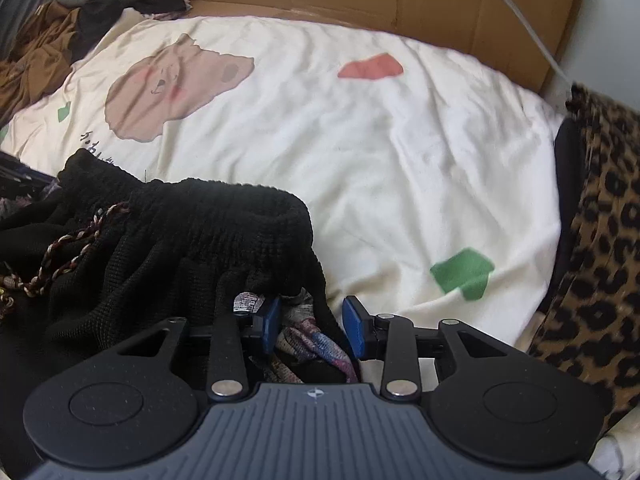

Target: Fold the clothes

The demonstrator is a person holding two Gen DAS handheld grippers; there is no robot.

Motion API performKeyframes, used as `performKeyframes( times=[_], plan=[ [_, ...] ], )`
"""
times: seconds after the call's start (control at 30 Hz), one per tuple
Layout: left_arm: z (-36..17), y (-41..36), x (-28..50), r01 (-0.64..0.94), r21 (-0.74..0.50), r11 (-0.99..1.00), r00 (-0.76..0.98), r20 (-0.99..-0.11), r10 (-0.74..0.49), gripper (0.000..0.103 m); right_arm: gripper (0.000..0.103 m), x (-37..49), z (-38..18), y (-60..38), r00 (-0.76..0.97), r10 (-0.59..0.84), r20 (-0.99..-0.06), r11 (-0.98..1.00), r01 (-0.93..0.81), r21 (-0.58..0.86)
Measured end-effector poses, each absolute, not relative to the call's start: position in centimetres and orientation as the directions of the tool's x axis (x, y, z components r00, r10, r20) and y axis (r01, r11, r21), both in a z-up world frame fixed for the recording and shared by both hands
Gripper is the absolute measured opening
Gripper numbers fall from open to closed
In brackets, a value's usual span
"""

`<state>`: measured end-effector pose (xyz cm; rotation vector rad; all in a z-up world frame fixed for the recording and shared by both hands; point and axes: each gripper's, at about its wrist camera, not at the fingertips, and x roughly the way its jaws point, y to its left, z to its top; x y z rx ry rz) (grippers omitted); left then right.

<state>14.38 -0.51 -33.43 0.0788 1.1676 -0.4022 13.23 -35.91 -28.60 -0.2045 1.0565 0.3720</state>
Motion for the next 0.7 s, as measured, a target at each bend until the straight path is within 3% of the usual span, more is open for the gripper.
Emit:
performKeyframes(
  times=[0.43, 0.7],
  plan=[
    [-32.1, 2.3, 14.3, 0.306, -0.179, 0.935, 0.368, -0.883, -0.290, 0.030, 0.041, 12.5, -26.6, -37.3, 0.452, 0.224, -0.863, 0.894, -0.449, -0.003],
    [-33.5, 3.3, 15.4, 0.265, -0.179, 0.947, 0.364, -0.891, -0.270, 0.030, 0.041, 13.1, -28.2, -36.0, 0.428, 0.193, -0.883, 0.885, -0.464, -0.031]
  ],
)
